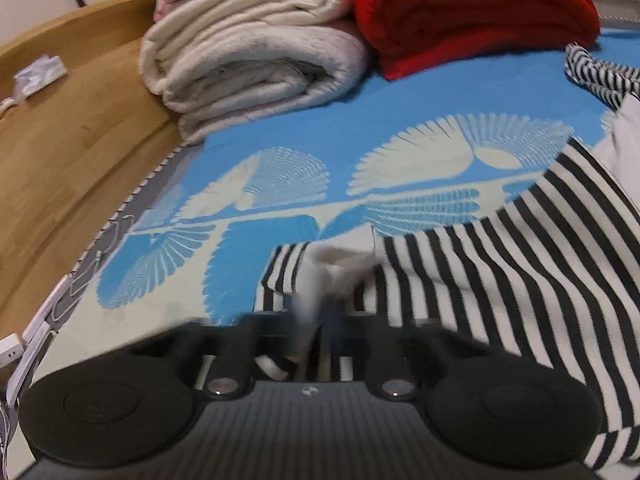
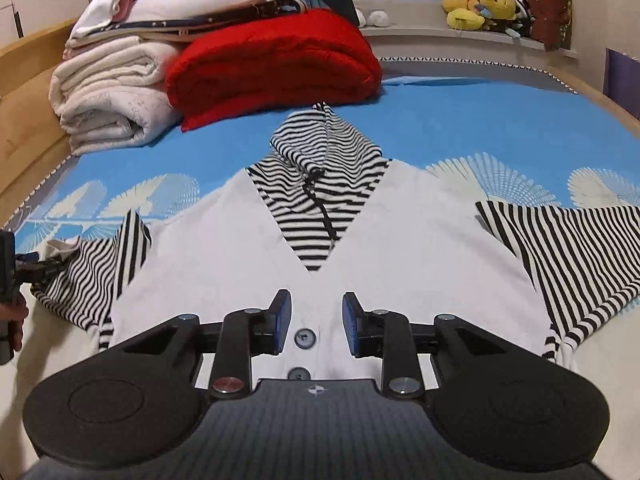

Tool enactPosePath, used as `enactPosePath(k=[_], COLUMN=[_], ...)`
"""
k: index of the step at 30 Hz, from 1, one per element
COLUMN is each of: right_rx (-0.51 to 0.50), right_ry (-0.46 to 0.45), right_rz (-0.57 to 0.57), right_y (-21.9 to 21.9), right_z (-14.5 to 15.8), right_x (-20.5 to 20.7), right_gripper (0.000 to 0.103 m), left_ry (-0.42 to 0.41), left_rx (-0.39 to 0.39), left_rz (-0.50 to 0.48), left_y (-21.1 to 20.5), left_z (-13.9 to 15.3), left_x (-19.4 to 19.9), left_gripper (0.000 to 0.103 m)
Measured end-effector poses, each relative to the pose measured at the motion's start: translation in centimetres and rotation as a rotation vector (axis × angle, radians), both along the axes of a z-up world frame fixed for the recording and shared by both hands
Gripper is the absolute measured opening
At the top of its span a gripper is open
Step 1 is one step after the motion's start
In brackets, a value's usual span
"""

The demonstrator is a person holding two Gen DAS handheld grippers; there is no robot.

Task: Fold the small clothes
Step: 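Grasp the striped sleeve cuff with the left gripper, then fold the sleeve across the white shirt body with the left gripper, then release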

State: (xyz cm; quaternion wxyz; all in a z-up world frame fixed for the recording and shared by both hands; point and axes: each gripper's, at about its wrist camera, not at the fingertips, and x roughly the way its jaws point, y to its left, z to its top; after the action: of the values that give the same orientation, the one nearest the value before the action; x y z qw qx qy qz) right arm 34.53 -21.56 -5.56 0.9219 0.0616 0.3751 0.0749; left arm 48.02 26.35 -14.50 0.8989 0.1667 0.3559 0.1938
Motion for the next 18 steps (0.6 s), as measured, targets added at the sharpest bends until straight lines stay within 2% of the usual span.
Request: enactPosePath(k=[3, 4, 5, 6, 9, 12, 16, 18], right_rx=[0.003, 0.012, 0.025, 0.048, 0.103, 0.159, 0.273, 0.325], right_ry=[0.014, 0.016, 0.018, 0.022, 0.045, 0.071, 0.089, 0.091], right_rz=[-0.020, -0.033, -0.045, -0.064, -0.121, -0.178, -0.269, -0.310], right_y=[-0.5, -0.7, -1.1, -1.5, -2.8, -4.3, -7.2, -8.9], right_z=[-0.1, 0.0, 0.1, 0.1, 0.1, 0.0, -0.2, -0.4], right_x=[0.1, 0.1, 0.3, 0.4, 0.6, 0.8, 1.2, 1.3], right_gripper=[0.026, 0.022, 0.010, 0.006, 0.006, 0.006, 0.007, 0.007], left_ry=[-0.064, -0.097, -0.126, -0.160, -0.223, -0.260, -0.224, -0.141], left_rx=[0.013, 0.006, -0.018, -0.064, -0.244, -0.469, -0.725, -0.889], left_rz=[-0.028, -0.045, -0.057, -0.073, -0.099, -0.194, -0.372, -0.468], left_y=[-1.2, -2.1, -2.9, -3.9, -7.7, -13.9, -23.9, -27.7], left_z=[2.6, 4.3, 5.8, 7.6, 12.3, 15.5, 16.1, 14.8], left_x=[-0.6, -0.9, -1.3, -1.8, -2.9, -4.3, -5.2, -4.9], left_gripper=[0.005, 0.005, 0.005, 0.005, 0.005, 0.005, 0.005, 0.010])
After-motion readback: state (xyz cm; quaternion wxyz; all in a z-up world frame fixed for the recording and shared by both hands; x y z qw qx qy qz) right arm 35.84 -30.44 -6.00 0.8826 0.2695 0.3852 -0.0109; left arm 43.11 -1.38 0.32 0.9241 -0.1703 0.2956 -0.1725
